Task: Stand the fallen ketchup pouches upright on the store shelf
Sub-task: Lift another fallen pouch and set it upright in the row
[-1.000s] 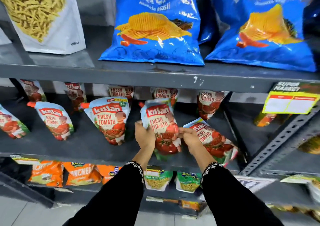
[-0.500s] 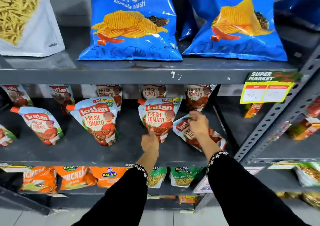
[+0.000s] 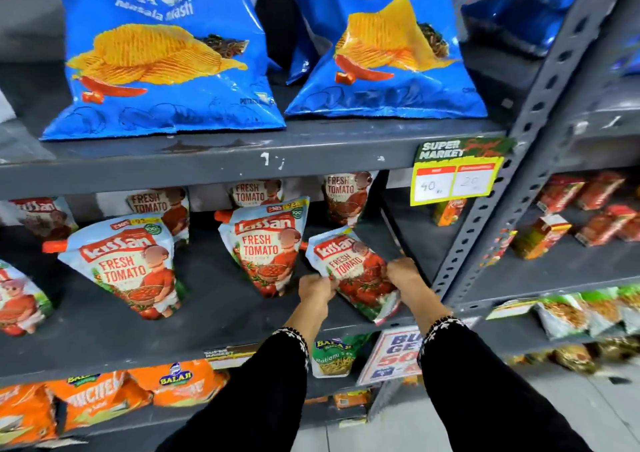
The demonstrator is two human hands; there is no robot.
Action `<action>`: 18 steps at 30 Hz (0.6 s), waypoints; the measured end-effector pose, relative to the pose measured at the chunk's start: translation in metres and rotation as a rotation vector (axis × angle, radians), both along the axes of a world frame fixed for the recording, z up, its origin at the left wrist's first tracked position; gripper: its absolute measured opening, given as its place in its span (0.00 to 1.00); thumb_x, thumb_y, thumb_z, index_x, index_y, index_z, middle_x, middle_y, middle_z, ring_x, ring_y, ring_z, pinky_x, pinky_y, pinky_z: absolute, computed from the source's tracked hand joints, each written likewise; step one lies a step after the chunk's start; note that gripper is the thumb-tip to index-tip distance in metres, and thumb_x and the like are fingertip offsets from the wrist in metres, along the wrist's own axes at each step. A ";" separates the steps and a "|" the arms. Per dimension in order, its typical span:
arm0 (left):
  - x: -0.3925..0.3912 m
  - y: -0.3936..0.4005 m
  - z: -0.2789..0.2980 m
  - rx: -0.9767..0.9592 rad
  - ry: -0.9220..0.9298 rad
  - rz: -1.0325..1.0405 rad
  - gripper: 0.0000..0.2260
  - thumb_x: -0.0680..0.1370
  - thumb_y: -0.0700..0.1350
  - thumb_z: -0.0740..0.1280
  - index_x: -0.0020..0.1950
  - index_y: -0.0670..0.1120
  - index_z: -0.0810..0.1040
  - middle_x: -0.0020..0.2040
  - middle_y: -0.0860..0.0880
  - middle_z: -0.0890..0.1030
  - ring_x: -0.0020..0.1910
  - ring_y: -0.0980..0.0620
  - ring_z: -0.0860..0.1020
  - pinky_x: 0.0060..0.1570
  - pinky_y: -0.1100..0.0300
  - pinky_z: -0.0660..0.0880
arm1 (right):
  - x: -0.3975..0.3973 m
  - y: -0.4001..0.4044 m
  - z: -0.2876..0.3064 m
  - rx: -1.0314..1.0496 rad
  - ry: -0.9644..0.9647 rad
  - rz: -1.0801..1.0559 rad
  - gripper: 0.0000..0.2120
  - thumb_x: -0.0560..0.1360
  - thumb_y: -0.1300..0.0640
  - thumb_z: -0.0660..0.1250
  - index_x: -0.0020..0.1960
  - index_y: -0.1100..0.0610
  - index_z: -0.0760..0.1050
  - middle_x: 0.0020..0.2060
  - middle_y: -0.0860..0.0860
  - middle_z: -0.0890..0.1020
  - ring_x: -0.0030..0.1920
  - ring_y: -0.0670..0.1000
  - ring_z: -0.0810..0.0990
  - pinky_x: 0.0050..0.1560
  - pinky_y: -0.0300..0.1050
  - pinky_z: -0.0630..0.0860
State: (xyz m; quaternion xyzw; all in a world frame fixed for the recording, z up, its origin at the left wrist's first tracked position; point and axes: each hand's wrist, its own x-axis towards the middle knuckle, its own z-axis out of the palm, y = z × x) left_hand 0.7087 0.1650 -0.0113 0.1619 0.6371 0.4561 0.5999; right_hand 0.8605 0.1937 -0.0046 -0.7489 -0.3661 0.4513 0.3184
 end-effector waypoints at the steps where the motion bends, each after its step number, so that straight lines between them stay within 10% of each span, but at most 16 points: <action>1: 0.002 0.002 0.003 0.035 0.074 -0.044 0.11 0.76 0.30 0.64 0.35 0.41 0.73 0.40 0.44 0.77 0.32 0.54 0.79 0.35 0.60 0.73 | 0.002 -0.004 -0.003 0.012 0.012 -0.043 0.10 0.75 0.69 0.57 0.41 0.66 0.77 0.41 0.62 0.78 0.35 0.50 0.79 0.31 0.32 0.73; 5: 0.012 0.006 0.017 0.267 0.373 -0.065 0.07 0.74 0.29 0.63 0.47 0.38 0.78 0.41 0.46 0.78 0.42 0.50 0.75 0.33 0.64 0.70 | -0.002 -0.020 -0.009 0.193 0.272 -0.234 0.14 0.75 0.70 0.59 0.57 0.67 0.78 0.51 0.61 0.82 0.49 0.57 0.81 0.46 0.40 0.80; 11: 0.006 0.018 0.022 0.488 0.489 -0.139 0.12 0.74 0.29 0.64 0.57 0.35 0.74 0.52 0.40 0.81 0.50 0.46 0.78 0.48 0.59 0.73 | -0.010 -0.026 -0.007 0.354 0.563 -0.429 0.15 0.75 0.74 0.58 0.61 0.69 0.74 0.35 0.52 0.82 0.36 0.48 0.76 0.28 0.29 0.77; 18: 0.021 0.009 -0.002 0.098 0.042 -0.231 0.21 0.80 0.53 0.59 0.70 0.45 0.67 0.70 0.45 0.71 0.68 0.42 0.70 0.62 0.46 0.71 | -0.009 -0.019 -0.003 0.160 0.313 -0.158 0.30 0.69 0.75 0.57 0.66 0.54 0.71 0.61 0.56 0.80 0.54 0.54 0.77 0.49 0.48 0.77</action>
